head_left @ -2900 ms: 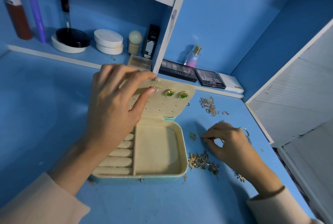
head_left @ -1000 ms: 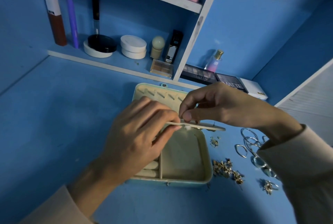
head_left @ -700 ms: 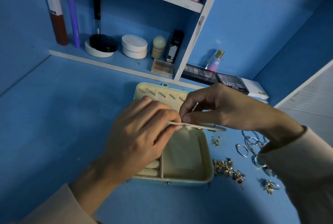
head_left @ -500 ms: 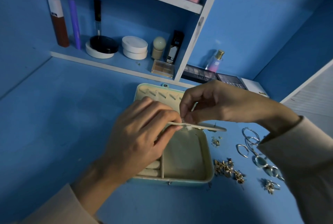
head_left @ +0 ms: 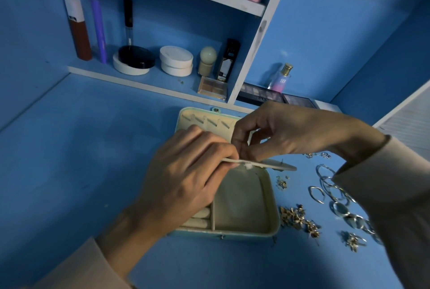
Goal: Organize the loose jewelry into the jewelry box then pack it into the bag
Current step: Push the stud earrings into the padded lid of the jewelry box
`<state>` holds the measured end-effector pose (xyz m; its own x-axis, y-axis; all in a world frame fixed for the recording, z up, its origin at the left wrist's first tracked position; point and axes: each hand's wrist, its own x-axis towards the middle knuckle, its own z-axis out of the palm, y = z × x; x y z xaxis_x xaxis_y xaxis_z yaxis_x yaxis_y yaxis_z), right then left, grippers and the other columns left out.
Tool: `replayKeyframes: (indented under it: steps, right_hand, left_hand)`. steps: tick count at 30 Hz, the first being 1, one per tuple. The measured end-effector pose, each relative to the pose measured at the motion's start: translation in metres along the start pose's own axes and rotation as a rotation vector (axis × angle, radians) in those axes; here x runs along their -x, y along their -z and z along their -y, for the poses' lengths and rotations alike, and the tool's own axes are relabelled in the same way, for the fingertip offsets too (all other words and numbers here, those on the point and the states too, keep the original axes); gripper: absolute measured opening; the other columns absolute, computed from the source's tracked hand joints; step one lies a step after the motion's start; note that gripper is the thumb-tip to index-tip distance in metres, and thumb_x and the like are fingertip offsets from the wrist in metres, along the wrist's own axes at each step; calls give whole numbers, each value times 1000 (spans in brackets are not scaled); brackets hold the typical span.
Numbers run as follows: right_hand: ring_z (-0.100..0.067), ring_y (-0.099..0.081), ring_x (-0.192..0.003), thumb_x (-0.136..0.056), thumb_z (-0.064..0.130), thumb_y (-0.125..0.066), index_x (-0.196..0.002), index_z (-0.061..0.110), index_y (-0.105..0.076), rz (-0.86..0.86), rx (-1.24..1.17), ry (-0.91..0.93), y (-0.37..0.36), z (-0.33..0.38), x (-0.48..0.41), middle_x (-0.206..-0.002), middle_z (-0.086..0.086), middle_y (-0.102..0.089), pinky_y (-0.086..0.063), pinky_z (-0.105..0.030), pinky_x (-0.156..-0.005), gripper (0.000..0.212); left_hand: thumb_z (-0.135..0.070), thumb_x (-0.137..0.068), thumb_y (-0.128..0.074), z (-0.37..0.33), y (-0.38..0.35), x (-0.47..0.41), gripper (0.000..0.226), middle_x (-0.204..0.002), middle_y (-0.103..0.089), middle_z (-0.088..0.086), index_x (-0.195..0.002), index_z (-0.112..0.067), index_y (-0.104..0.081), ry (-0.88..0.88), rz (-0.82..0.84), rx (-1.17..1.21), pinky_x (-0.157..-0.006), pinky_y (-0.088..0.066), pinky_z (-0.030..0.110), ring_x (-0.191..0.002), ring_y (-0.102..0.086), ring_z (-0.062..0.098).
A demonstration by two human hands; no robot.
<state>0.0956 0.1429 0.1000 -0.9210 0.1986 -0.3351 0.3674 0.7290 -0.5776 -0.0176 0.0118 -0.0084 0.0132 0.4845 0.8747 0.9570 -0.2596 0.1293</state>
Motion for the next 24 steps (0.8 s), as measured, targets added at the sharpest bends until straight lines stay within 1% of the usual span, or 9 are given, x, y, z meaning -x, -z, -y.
replayKeyframes:
  steps: [4,6,8,12,15,17,19,21,24]
  right_hand:
    - [-18,-62,-73,-82,6,-64,-80,14,-70,6,-17,-1,-2,-1,-1,-78,-3,-69,-52,-29,-74,10]
    - [-5,-57,-64,-83,6,-64,-78,16,-69,11,-63,-3,-2,-3,0,-71,4,-66,-46,-17,-64,13]
    - [2,-53,-60,-84,4,-63,-80,15,-68,-13,-114,-6,-2,-7,3,-67,9,-63,-40,-10,-60,13]
    - [-13,-59,-75,-85,9,-64,-90,8,-67,-164,-376,43,-8,-23,10,-81,-5,-67,-48,-20,-70,6]
    - [-19,-61,-79,-83,18,-64,-88,7,-66,-455,-624,18,-12,-37,17,-82,-10,-66,-51,-25,-70,13]
    - [-20,-61,-78,-83,22,-58,-88,7,-66,-656,-709,-22,-15,-46,23,-82,-9,-67,-50,-27,-69,18]
    - [-19,-59,-73,-87,19,-55,-88,7,-66,-792,-748,-64,-19,-56,30,-80,-9,-67,-47,-28,-66,17]
    - [-18,-58,-70,-90,17,-53,-89,5,-66,-843,-740,-108,-25,-64,37,-79,-9,-66,-45,-27,-61,17]
    - [-21,-58,-70,-88,19,-55,-91,3,-66,-842,-700,-148,-38,-74,48,-82,-11,-66,-46,-27,-58,20]
  left_hand:
    - [-11,-86,-69,-1,1,-1,9,-76,-63,2,-78,-7,-66,-15,-1,1,-65,-44,31,-69,-52,18]
    - [-12,-86,-70,0,0,-1,10,-76,-63,2,-78,-7,-67,-7,-8,4,-66,-44,29,-70,-53,18]
    - [-13,-86,-70,0,0,-3,10,-77,-64,2,-78,-6,-68,20,-22,21,-70,-42,27,-71,-52,17]
    - [-15,-85,-71,2,-4,-6,11,-78,-64,2,-80,-7,-68,75,-59,58,-71,-44,27,-73,-53,17]
    - [-21,-85,-71,5,-8,-9,11,-82,-63,0,-86,-12,-65,124,-86,80,-73,-44,28,-77,-54,17]
    - [-25,-84,-71,8,-9,-14,13,-85,-61,0,-91,-17,-63,165,-85,90,-75,-44,26,-81,-53,16]
    - [-28,-82,-71,12,-10,-19,16,-87,-60,2,-91,-16,-67,202,-77,83,-77,-42,23,-82,-53,16]
    - [-30,-81,-71,16,-13,-24,20,-88,-60,4,-90,-12,-71,232,-69,62,-79,-41,22,-83,-53,17]
    - [-31,-79,-72,20,-17,-30,22,-92,-59,6,-91,-13,-73,271,-73,63,-81,-40,19,-84,-53,19]
